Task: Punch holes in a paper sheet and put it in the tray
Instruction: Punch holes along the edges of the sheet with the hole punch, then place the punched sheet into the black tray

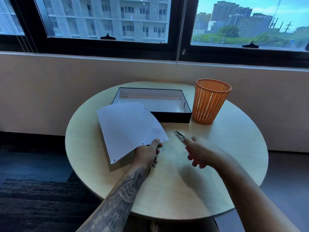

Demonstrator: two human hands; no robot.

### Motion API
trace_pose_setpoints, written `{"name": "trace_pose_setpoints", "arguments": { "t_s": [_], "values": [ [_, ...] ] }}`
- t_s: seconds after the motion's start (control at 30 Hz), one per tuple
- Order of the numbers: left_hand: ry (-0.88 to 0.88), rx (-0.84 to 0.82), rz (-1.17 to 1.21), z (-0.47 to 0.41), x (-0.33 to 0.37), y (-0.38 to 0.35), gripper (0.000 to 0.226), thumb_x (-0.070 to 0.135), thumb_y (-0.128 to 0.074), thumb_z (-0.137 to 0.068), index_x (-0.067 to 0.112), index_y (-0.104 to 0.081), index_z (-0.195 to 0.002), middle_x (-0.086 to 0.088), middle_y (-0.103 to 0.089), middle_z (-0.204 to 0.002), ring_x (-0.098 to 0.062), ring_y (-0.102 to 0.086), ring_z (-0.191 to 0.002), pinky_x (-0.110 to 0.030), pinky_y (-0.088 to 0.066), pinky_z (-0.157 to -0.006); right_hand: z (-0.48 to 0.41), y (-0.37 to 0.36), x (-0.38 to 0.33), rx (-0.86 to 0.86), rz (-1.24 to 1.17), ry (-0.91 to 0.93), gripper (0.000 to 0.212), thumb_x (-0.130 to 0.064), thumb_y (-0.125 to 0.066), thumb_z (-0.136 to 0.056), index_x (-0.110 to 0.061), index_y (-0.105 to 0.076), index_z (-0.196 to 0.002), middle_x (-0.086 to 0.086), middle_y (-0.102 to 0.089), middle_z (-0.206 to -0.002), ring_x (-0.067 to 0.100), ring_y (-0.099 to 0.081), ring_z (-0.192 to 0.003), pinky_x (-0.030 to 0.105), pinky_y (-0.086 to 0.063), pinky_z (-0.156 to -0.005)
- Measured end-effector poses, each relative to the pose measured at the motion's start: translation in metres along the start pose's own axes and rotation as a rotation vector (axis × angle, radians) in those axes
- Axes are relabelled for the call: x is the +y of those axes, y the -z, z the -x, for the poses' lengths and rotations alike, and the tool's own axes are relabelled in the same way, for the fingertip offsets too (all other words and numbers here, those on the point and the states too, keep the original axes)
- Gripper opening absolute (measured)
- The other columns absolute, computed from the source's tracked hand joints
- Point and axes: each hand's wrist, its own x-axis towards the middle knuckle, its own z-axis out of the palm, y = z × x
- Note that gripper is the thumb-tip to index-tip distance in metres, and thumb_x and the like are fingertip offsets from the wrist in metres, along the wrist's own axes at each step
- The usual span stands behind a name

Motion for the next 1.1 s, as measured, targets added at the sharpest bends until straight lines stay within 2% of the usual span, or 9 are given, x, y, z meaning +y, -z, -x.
{"name": "trace_pose_setpoints", "arguments": {
  "t_s": [0.1,0.23,0.4,0.53,0.7,0.83,0.93,1.03,1.1],
  "values": [
    [0.016,-0.011,0.019,0.007,0.000,0.003,0.038,0.042,-0.064,-0.093,0.011,-0.073,-0.072,0.005,-0.046,-0.048,-0.015,-0.039,-0.042,-0.026,-0.033,-0.048,-0.013,0.009,0.018,0.175,0.208,0.033,0.033,-0.050,-0.043,-0.096,-0.019,-0.055,-0.095,0.005,-0.066,-0.090,0.022,-0.062,-0.079,0.036,-0.049,-0.071],
    [-0.004,-0.030,0.029,0.015,0.000,0.006,0.037,0.040,-0.065,-0.093,0.010,-0.074,-0.073,0.004,-0.050,-0.053,-0.013,-0.041,-0.045,-0.027,-0.037,-0.049,-0.029,0.002,0.037,0.297,0.431,0.024,0.048,-0.057,-0.048,-0.094,-0.016,-0.057,-0.118,0.008,-0.060,-0.122,0.029,-0.054,-0.113,0.040,-0.047,-0.088],
    [-0.027,-0.033,0.066,0.023,0.001,0.008,0.036,0.036,-0.066,-0.093,0.007,-0.075,-0.073,0.004,-0.052,-0.053,-0.012,-0.044,-0.045,-0.026,-0.040,-0.048,-0.033,-0.001,0.032,0.402,0.618,0.059,0.067,-0.071,-0.045,-0.089,-0.019,-0.055,-0.129,0.007,-0.056,-0.133,0.030,-0.049,-0.122,0.042,-0.042,-0.096],
    [-0.027,-0.046,0.053,0.031,0.000,0.006,0.037,0.037,-0.067,-0.093,0.010,-0.075,-0.069,0.002,-0.051,-0.054,-0.013,-0.043,-0.045,-0.027,-0.038,-0.049,-0.038,-0.005,-0.005,0.346,0.023,0.223,0.061,-0.065,-0.054,-0.089,-0.018,-0.062,-0.126,0.001,-0.065,-0.125,0.023,-0.060,-0.112,0.040,-0.049,-0.093],
    [-0.002,-0.054,0.026,0.047,-0.003,0.001,0.039,0.039,-0.067,-0.093,0.007,-0.077,-0.073,0.002,-0.052,-0.051,-0.015,-0.041,-0.045,-0.025,-0.034,-0.046,-0.056,-0.022,-0.052,-0.078,-0.591,0.112,0.053,-0.054,-0.062,-0.092,-0.007,-0.066,-0.116,0.010,-0.072,-0.108,0.022,-0.069,-0.084,0.035,-0.053,-0.074],
    [0.026,-0.086,0.003,0.053,-0.005,0.001,0.036,0.041,-0.067,-0.093,0.011,-0.075,-0.076,0.006,-0.053,-0.050,-0.013,-0.040,-0.045,-0.024,-0.029,-0.045,-0.057,-0.028,-0.061,-0.284,-0.637,-0.015,0.075,-0.049,-0.089,-0.067,-0.005,-0.062,-0.123,0.019,-0.065,-0.106,0.031,-0.067,-0.080,0.037,-0.055,-0.077],
    [0.034,-0.127,0.010,0.056,-0.008,0.003,0.037,0.045,-0.070,-0.089,0.011,-0.076,-0.077,0.007,-0.055,-0.052,-0.014,-0.040,-0.049,-0.025,-0.030,-0.047,-0.055,-0.026,-0.062,-0.267,-0.709,0.100,0.017,-0.008,-0.066,-0.093,-0.001,-0.065,-0.109,0.018,-0.070,-0.093,0.027,-0.068,-0.067,0.035,-0.059,-0.060],
    [0.000,-0.169,-0.041,0.051,-0.012,0.013,0.050,0.058,-0.079,-0.075,0.009,-0.074,-0.069,-0.001,-0.058,-0.060,-0.018,-0.045,-0.055,-0.029,-0.037,-0.057,-0.052,-0.015,-0.065,-0.234,-0.832,0.301,0.023,0.010,-0.054,-0.093,-0.003,-0.064,-0.108,0.022,-0.067,-0.101,0.028,-0.067,-0.077,0.036,-0.059,-0.065],
    [-0.029,-0.193,-0.129,0.046,-0.010,0.021,0.039,0.050,-0.082,-0.075,0.012,-0.075,-0.076,-0.001,-0.068,-0.066,-0.016,-0.052,-0.058,-0.026,-0.043,-0.057,-0.044,0.000,-0.070,-0.208,-0.911,0.389,0.027,0.015,-0.050,-0.093,-0.007,-0.063,-0.104,0.017,-0.066,-0.095,0.025,-0.065,-0.080,0.031,-0.059,-0.069]
  ]
}}
